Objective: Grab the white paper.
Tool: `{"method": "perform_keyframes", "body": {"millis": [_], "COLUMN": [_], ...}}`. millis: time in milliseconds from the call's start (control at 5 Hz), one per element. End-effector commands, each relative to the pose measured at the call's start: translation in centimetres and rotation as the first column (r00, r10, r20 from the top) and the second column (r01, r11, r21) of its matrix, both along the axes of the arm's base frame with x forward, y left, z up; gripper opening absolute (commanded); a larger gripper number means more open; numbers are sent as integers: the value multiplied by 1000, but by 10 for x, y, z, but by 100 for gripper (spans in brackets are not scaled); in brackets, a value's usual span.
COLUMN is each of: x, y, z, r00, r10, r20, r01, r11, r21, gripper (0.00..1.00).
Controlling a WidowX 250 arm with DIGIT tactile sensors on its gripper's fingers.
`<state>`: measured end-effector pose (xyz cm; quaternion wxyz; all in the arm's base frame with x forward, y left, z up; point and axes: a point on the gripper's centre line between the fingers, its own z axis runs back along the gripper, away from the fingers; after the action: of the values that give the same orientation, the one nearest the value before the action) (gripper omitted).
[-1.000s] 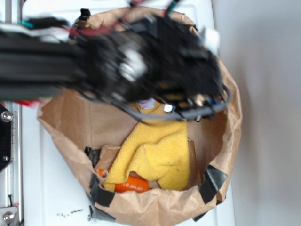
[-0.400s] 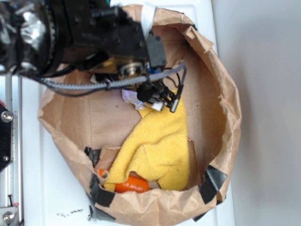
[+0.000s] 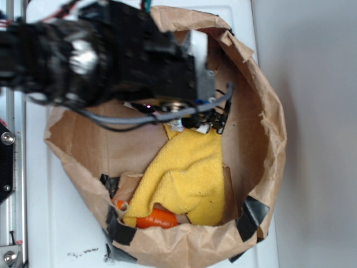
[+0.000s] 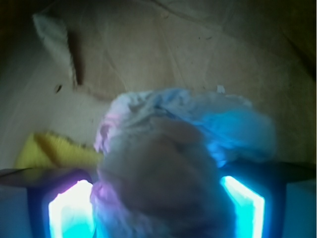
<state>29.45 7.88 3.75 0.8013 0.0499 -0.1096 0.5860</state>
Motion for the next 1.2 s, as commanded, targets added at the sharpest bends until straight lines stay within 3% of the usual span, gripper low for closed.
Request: {"method": "perform_keyframes", "body": {"millis": [0,200,400,800,1000], "x": [-1,-11,-18,0,-3], "y": [10,8,-5,-34,-40], "z": [11,34,65,109,125], "r00": [999,998,997,960,944], "r10": [28,-55,-81,-280,-330], "r20": [30,11,13,1,13], "r01": [-29,55,79,276,327], "r11": [999,998,993,948,941], "r21": [35,32,91,159,90], "gripper": [0,0,0,0,0]}}
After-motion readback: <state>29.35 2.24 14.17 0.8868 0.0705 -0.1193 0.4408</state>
